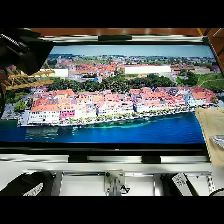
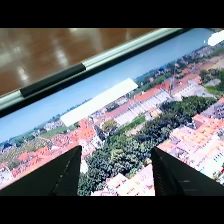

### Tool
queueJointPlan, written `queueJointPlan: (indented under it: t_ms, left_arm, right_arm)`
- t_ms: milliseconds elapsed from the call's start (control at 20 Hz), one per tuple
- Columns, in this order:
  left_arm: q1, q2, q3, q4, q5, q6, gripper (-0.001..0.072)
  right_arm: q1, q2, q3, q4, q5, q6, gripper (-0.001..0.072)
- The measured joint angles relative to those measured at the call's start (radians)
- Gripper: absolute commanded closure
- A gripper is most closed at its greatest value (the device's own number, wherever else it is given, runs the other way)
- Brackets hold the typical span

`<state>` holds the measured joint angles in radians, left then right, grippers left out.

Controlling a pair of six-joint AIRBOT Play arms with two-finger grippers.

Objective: Fold the shirts.

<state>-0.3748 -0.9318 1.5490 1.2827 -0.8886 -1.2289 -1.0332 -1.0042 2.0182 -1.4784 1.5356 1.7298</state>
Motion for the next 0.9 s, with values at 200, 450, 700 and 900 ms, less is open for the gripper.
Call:
queueJointPlan:
  t_ms: [200,450,700,900]
  left_arm:
    - [0.0,-0.01,-0.001,0.0,-0.097,-0.003,0.0173]
    - [0.0,-0.079,-0.001,0.001,-0.259,-0.061,0.0174]
    - [0.0,-0.195,-0.004,0.032,-0.386,-0.192,0.0174]
    - [0.0,-0.313,-0.02,0.085,-0.458,-0.309,0.0173]
  right_arm:
    - [0.034,0.014,-0.061,0.256,0.121,-0.041,0.0136]
    - [0.316,0.017,-0.225,0.31,0.165,-0.066,0.0132]
    - [0.734,0.003,-0.469,0.216,0.064,-0.011,0.0091]
    - [1.026,-0.079,-0.598,0.129,0.004,0.023,0.0092]
